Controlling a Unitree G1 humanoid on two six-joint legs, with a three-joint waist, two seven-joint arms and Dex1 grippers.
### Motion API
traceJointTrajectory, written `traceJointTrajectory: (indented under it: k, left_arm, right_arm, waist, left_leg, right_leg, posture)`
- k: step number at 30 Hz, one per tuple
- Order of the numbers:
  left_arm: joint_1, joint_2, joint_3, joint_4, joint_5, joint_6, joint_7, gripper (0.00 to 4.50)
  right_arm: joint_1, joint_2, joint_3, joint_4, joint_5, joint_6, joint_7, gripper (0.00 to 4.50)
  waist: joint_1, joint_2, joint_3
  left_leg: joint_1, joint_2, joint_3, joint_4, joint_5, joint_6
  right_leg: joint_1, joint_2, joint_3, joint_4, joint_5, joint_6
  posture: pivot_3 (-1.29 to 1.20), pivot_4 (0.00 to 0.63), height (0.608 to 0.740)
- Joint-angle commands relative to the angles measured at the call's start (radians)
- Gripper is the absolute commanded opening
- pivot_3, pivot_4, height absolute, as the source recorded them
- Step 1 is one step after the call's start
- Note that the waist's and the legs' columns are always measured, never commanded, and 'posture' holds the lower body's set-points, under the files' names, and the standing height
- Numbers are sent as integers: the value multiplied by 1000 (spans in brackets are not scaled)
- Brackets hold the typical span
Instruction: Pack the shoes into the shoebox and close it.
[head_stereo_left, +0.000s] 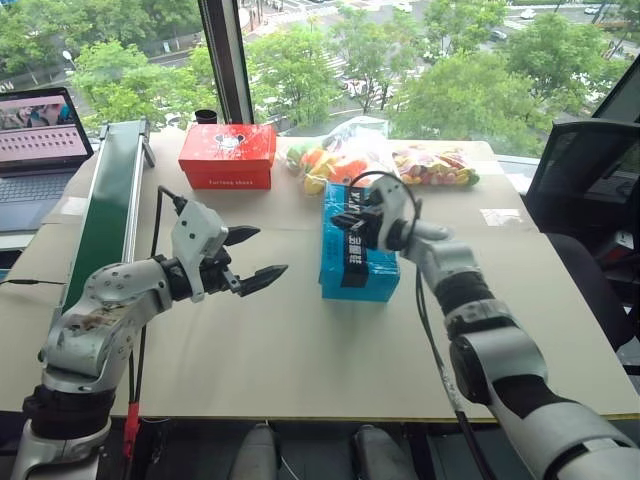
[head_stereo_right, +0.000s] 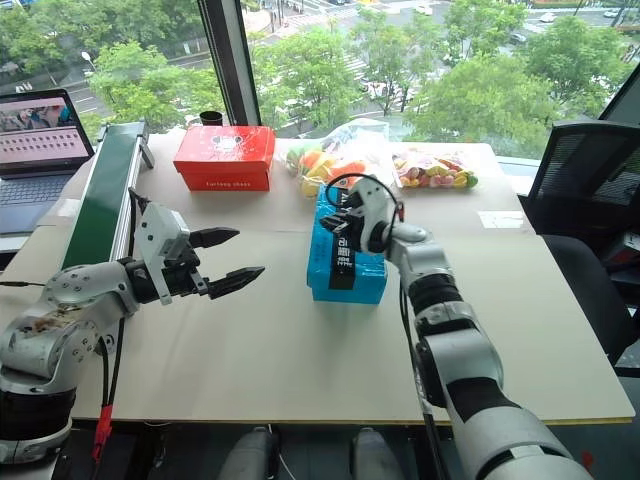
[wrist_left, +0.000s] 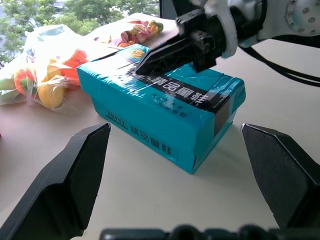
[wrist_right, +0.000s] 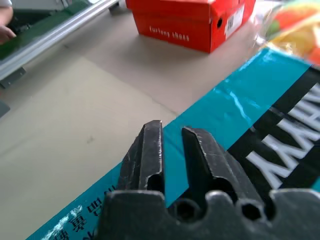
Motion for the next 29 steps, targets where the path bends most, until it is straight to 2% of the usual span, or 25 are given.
traceJointTrajectory:
  k: [1, 5, 6, 8, 11, 16, 22, 29]
  left_arm:
    - [55, -39, -23, -9, 64, -107, 37, 4500]
    - [136, -112, -41, 1, 139, -200, 113, 4500]
    - [164, -127, -54, 20, 169, -236, 127, 4500]
    - [211, -161, -61, 67, 201, -304, 144, 4500]
    - [265, -209, -72, 179, 281, -439, 198, 4500]
    - [319, -294, -40, 304, 377, -623, 341, 4500]
    - [378, -371, -78, 375, 460, -726, 441, 4500]
    - [374, -399, -81, 423, 463, -765, 452, 4500]
  right_arm:
    - [150, -90, -101, -341, 38, 128, -68, 2904]
    - [351, -142, -224, -555, 76, 156, -127, 4282]
    - [422, -156, -244, -593, 80, 142, -116, 4401]
    - [517, -145, -294, -649, 115, 153, -131, 4401]
    - [663, -92, -356, -667, 125, 68, -167, 4401]
    - [822, 4, -311, -618, 22, -110, -252, 4401]
    - [912, 117, -249, -527, -41, -246, -338, 4401]
    - [895, 141, -225, -475, -56, -308, -389, 4401]
  waist:
    - [1, 0, 0]
    - [0, 0, 0]
    - [-1, 0, 0]
    - [-2, 0, -1]
    - [-7, 0, -1]
    - [-6, 0, -2]
    - [-5, 1, -3]
    - [-5, 1, -3]
  left_leg:
    - [0, 0, 0, 0, -1, 0]
    - [0, 0, 1, 0, -1, 1]
    - [0, 0, 1, 0, -1, 1]
    - [1, 0, 1, 1, -1, 1]
    - [4, 0, 2, 2, -1, 1]
    - [5, 0, 2, 4, 0, 1]
    - [9, 0, 2, 3, 0, 1]
    - [13, 0, 3, 3, 0, 1]
  right_leg:
    - [0, 0, 0, -1, 0, 0]
    - [1, 0, 1, -4, 0, 0]
    - [1, 0, 1, -3, 0, 0]
    - [2, 0, 1, -3, 0, 0]
    - [4, 0, 2, -2, -1, 0]
    - [5, 0, 3, -2, -2, 3]
    - [9, 0, 3, -2, -2, 3]
    - [13, 0, 3, -4, -5, 6]
  posture:
    - [0, 150, 739]
    - [0, 150, 739]
    - [0, 150, 739]
    - [0, 150, 739]
    - [0, 150, 739]
    - [0, 150, 739]
    - [0, 150, 739]
    - [0, 150, 739]
